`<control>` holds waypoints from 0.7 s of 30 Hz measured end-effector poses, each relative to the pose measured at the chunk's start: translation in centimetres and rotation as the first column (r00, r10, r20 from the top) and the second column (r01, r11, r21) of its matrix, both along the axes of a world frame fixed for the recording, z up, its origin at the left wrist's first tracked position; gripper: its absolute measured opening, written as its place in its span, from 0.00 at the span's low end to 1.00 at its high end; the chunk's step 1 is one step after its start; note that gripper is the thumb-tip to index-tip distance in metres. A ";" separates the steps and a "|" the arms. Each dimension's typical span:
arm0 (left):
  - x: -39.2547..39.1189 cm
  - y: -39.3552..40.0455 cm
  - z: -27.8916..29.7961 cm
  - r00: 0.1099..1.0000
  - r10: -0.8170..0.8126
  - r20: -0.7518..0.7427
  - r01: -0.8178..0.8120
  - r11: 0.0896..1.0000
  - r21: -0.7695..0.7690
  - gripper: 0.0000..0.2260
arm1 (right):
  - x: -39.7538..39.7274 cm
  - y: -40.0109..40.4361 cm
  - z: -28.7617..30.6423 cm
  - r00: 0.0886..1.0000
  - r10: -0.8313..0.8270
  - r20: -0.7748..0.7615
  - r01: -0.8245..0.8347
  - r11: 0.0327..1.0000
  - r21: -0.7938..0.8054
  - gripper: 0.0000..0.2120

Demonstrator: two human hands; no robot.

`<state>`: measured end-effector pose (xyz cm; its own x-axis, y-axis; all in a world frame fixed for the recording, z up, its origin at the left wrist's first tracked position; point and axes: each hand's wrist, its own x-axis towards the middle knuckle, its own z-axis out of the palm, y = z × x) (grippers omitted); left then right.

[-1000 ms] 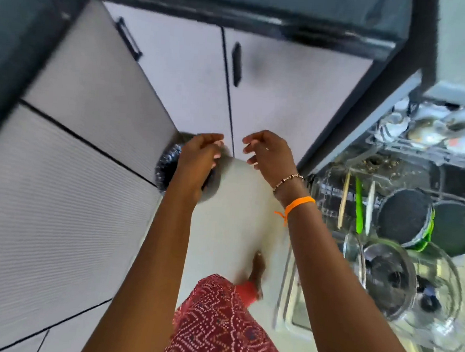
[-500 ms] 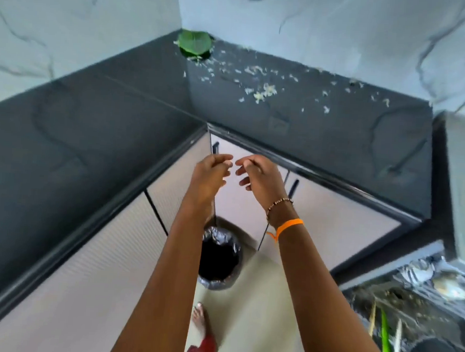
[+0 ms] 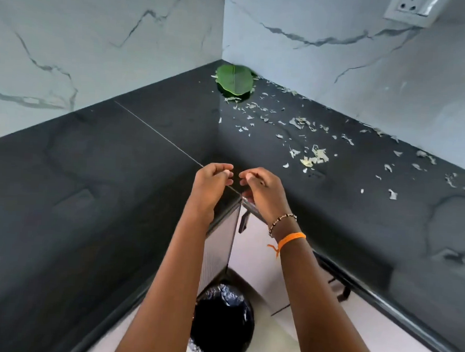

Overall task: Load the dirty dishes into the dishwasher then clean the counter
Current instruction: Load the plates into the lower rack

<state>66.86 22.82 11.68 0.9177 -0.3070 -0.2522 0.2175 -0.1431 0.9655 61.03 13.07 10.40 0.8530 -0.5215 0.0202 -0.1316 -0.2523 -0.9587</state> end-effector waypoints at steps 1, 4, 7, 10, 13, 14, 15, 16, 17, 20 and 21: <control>1.5 -0.7 -0.2 1.000 0.019 0.002 -0.019 1.000 0.016 0.11 | 1.1 -0.9 -0.3 1.000 0.004 -0.017 -0.004 1.000 0.010 0.11; 5.4 -3.2 -1.3 0.999 0.040 -0.003 -0.040 0.998 0.054 0.10 | 4.6 -3.8 -1.5 0.998 -0.016 -0.064 0.023 0.993 0.119 0.11; 8.9 -5.8 -3.4 0.999 0.011 0.033 -0.017 0.981 0.192 0.09 | 8.3 -6.8 -3.1 0.994 -0.018 -0.109 0.044 0.969 0.241 0.09; 12.3 -8.5 -5.3 0.994 -0.109 0.029 0.090 0.925 0.368 0.20 | 12.2 -10.2 -3.6 0.987 0.039 -0.155 0.008 0.956 0.293 0.07; 15.2 -10.7 -6.4 0.971 -0.239 0.009 0.182 0.761 0.622 0.38 | 15.7 -13.2 -3.9 0.976 0.095 -0.197 -0.033 0.954 0.300 0.05; 16.1 -11.5 -6.7 0.957 -0.291 0.009 0.204 0.691 0.693 0.42 | 17.0 -14.2 -4.3 0.972 0.113 -0.205 -0.049 0.955 0.294 0.05; 17.0 -12.3 -7.0 0.944 -0.331 0.007 0.217 0.634 0.743 0.46 | 18.5 -15.1 -4.6 0.968 0.125 -0.215 -0.058 0.954 0.294 0.05; 17.9 -13.0 -7.3 0.935 -0.354 0.003 0.221 0.590 0.776 0.49 | 19.9 -16.1 -5.0 0.967 0.131 -0.218 -0.061 0.952 0.300 0.06; 18.7 -13.6 -7.4 0.933 -0.361 0.009 0.208 0.558 0.803 0.52 | 21.2 -16.9 -5.2 0.967 0.126 -0.223 -0.054 0.952 0.300 0.07; 21.4 -15.6 -7.8 0.939 -0.344 0.015 0.166 0.488 0.857 0.60 | 25.9 -19.4 -6.0 0.972 0.102 -0.212 -0.024 0.940 0.341 0.11; 22.1 -16.1 -8.0 0.940 -0.340 0.016 0.155 0.471 0.868 0.62 | 27.5 -20.1 -6.2 0.976 0.088 -0.197 -0.011 0.933 0.361 0.12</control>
<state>88.93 6.74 3.71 0.8915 -0.2518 -0.3766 -0.1106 -0.9271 0.3580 88.49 -7.02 4.24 0.8430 -0.4183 -0.3381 -0.3325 0.0889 -0.9389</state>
